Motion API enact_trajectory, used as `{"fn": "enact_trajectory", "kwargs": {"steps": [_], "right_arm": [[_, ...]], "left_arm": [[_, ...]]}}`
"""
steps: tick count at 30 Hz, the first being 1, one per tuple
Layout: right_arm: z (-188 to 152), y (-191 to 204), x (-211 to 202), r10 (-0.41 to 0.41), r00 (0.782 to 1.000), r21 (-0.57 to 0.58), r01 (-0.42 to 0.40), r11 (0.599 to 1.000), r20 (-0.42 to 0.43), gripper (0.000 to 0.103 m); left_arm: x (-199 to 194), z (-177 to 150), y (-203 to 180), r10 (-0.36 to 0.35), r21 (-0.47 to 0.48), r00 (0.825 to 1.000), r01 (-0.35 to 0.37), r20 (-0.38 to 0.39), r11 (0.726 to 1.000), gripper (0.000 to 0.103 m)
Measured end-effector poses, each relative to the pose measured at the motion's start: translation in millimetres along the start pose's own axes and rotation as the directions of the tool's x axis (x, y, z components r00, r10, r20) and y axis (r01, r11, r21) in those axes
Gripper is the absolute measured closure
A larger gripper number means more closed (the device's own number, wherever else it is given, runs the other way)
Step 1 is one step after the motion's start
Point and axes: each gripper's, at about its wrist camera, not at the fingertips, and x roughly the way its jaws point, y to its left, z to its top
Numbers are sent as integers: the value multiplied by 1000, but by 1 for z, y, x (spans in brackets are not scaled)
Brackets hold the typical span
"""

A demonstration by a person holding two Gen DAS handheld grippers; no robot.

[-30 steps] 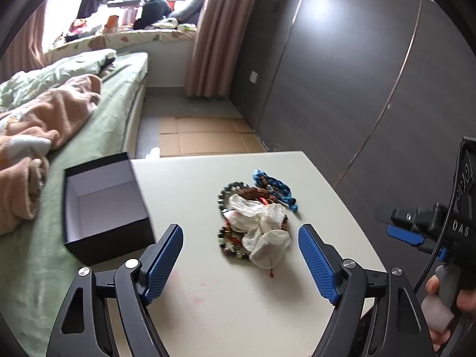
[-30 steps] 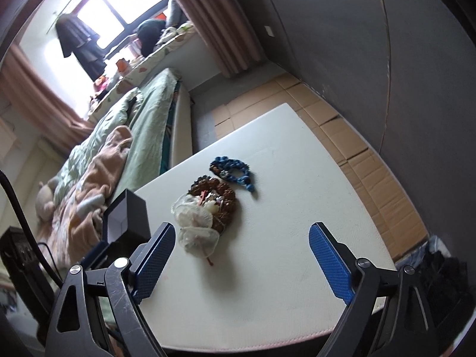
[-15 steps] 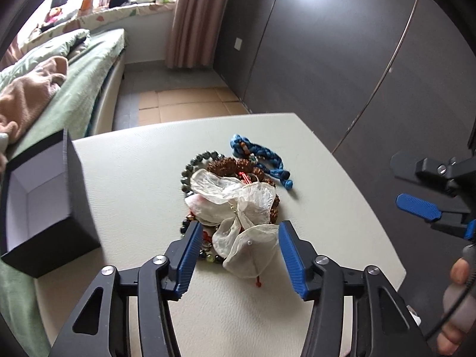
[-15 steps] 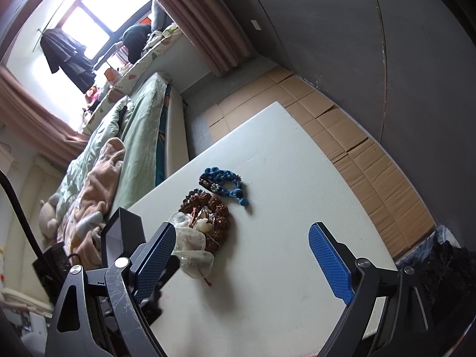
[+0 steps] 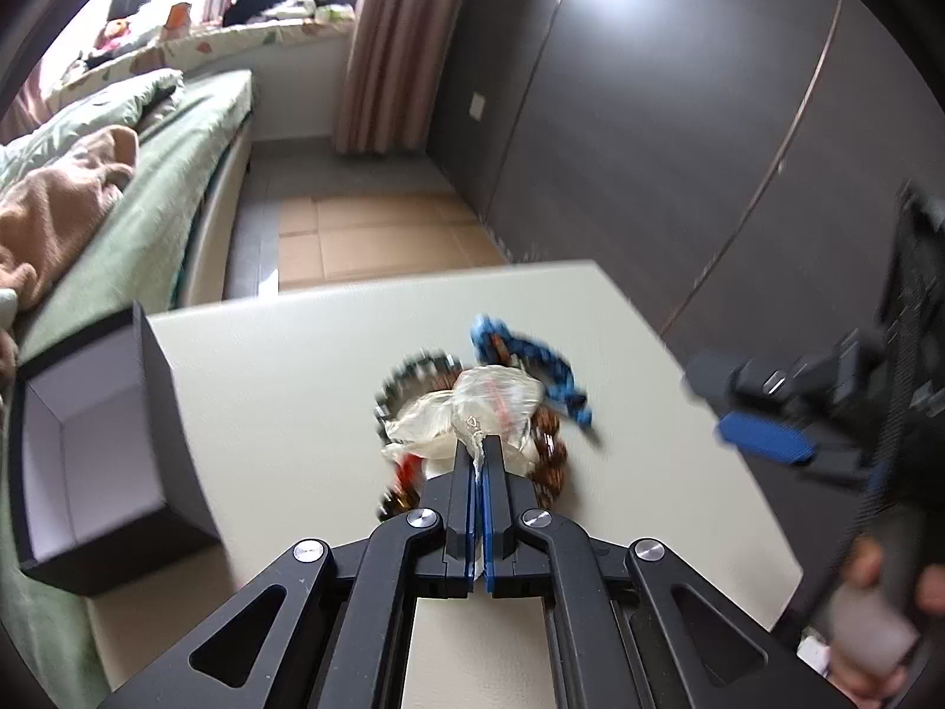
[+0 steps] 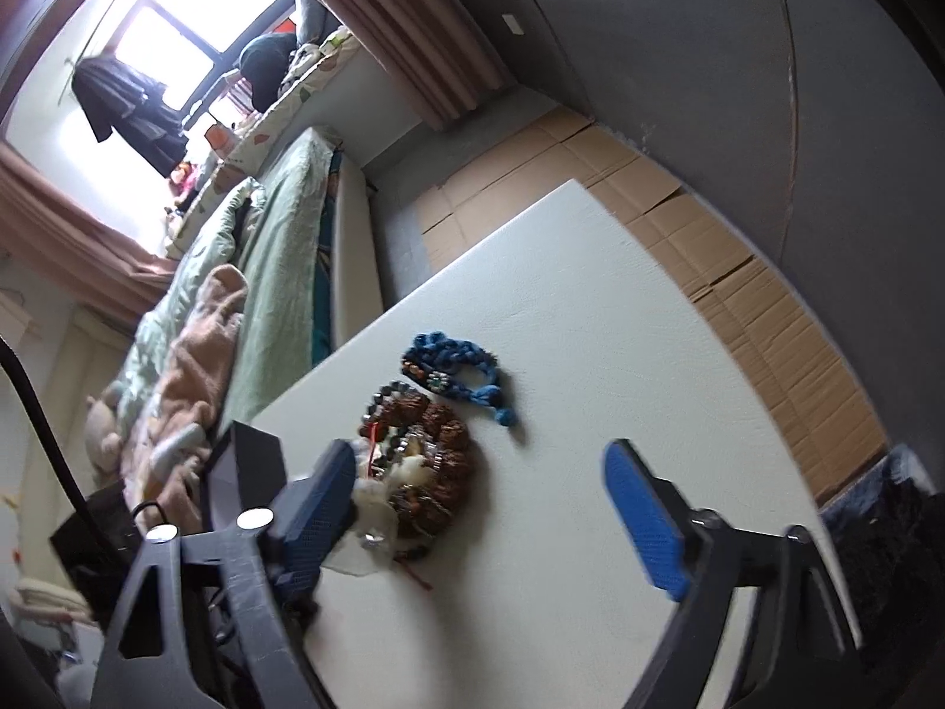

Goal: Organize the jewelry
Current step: 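Reach into the jewelry pile and grasp the white cloth pouches with the left tool, then carry white pouches into black box with left tool while right tool grasps red string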

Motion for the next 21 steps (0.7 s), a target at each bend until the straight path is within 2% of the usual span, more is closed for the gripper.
{"fn": "enact_trajectory", "kwargs": {"steps": [6,13,17,21], "right_arm": [[2,11,22,41,998,14,-41,999,-40,30],[-2,27,47,105,990,26,-103,994,-98,39],[-8,38,57,132,982,18,-131,991,-133,54],[-11,55,62,137,982,-54,-145,988,-132,61]], "left_arm": [[-11,15,20,-49,-45,998,50,36,998,102],[-16,24,45,-36,-105,999,40,41,994,102],[-22,25,56,-21,-128,999,27,47,991,102],[-28,26,65,-3,-155,998,12,56,988,102]]}}
